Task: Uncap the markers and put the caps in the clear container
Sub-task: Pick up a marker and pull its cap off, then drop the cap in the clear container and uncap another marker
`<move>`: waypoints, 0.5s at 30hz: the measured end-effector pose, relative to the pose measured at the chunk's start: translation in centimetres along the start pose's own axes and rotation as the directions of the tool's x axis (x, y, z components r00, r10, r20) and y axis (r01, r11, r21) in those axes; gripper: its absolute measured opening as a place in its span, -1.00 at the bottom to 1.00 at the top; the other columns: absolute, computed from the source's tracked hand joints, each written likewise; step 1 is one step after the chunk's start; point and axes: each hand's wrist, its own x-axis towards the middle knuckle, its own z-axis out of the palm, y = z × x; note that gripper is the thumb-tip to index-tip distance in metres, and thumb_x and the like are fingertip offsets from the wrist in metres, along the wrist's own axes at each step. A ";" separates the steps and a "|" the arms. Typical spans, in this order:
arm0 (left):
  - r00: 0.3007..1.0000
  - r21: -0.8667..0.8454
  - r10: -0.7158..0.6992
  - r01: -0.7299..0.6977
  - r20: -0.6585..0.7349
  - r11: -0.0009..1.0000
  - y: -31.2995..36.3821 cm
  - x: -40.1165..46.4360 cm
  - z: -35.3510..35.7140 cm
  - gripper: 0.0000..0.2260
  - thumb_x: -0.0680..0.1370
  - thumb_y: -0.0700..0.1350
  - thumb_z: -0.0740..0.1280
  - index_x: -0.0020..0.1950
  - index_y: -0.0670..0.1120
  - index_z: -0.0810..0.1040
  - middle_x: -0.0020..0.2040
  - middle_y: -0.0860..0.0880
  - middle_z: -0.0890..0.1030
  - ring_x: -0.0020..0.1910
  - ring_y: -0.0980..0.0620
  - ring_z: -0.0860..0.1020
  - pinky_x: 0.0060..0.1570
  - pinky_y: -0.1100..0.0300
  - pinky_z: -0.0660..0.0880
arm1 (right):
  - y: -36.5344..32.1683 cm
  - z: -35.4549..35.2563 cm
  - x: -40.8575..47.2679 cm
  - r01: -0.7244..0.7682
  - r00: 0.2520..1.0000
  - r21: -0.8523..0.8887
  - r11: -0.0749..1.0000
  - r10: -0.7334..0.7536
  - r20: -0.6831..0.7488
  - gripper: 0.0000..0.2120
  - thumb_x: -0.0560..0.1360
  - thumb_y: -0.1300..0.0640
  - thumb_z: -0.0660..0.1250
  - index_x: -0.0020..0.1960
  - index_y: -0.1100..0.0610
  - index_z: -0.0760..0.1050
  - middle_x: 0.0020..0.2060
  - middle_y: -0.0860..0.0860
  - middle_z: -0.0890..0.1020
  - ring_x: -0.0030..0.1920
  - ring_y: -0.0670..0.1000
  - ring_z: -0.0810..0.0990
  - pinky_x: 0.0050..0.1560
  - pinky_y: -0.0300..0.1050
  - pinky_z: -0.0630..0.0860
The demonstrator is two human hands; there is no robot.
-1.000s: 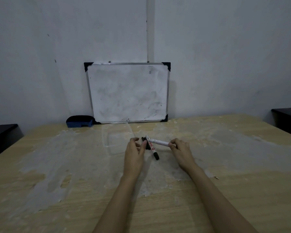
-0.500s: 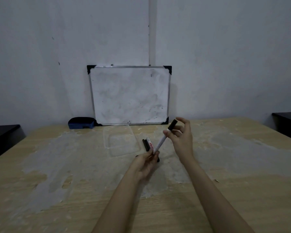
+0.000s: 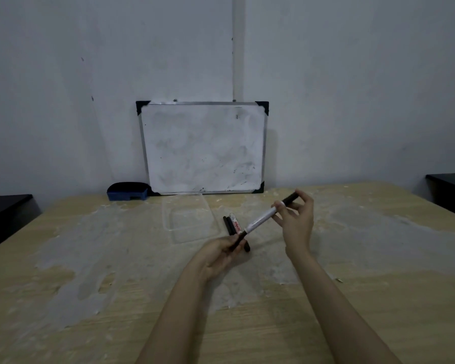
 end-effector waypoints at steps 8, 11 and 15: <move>0.650 0.851 0.731 -0.250 -0.207 0.463 5.5 -1.3 -0.7 -0.79 0.55 -0.21 0.26 0.10 -0.29 0.57 -0.04 -0.20 0.66 -0.10 -0.11 0.61 -0.13 0.16 0.53 | 2.6 -1.9 0.1 -0.271 0.938 0.247 0.930 0.312 -0.148 -0.68 0.45 0.39 0.32 0.08 0.15 0.27 0.03 0.21 0.45 0.02 0.17 0.52 0.00 0.02 0.57; 0.483 0.955 0.837 -0.003 -0.258 0.296 6.8 -0.1 -1.2 -0.79 0.55 -0.13 0.25 0.07 -0.20 0.59 0.07 -0.20 0.66 0.09 -0.18 0.57 0.13 0.03 0.43 | 3.4 -2.1 -0.2 -0.318 0.928 0.216 0.923 0.349 -0.128 -0.67 0.44 0.36 0.35 0.05 0.17 0.23 -0.11 0.12 0.48 -0.14 0.06 0.56 -0.30 -0.24 0.64; 0.557 0.972 0.799 0.184 -0.225 0.145 7.5 2.0 -1.8 -0.77 0.58 -0.12 0.20 0.09 -0.21 0.57 0.09 -0.22 0.64 0.12 -0.17 0.55 0.16 0.04 0.37 | 3.7 -2.1 -0.1 -0.344 0.929 0.139 0.929 0.358 -0.096 -0.66 0.43 0.34 0.37 0.03 0.19 0.24 -0.21 0.06 0.46 -0.24 -0.01 0.54 -0.48 -0.40 0.57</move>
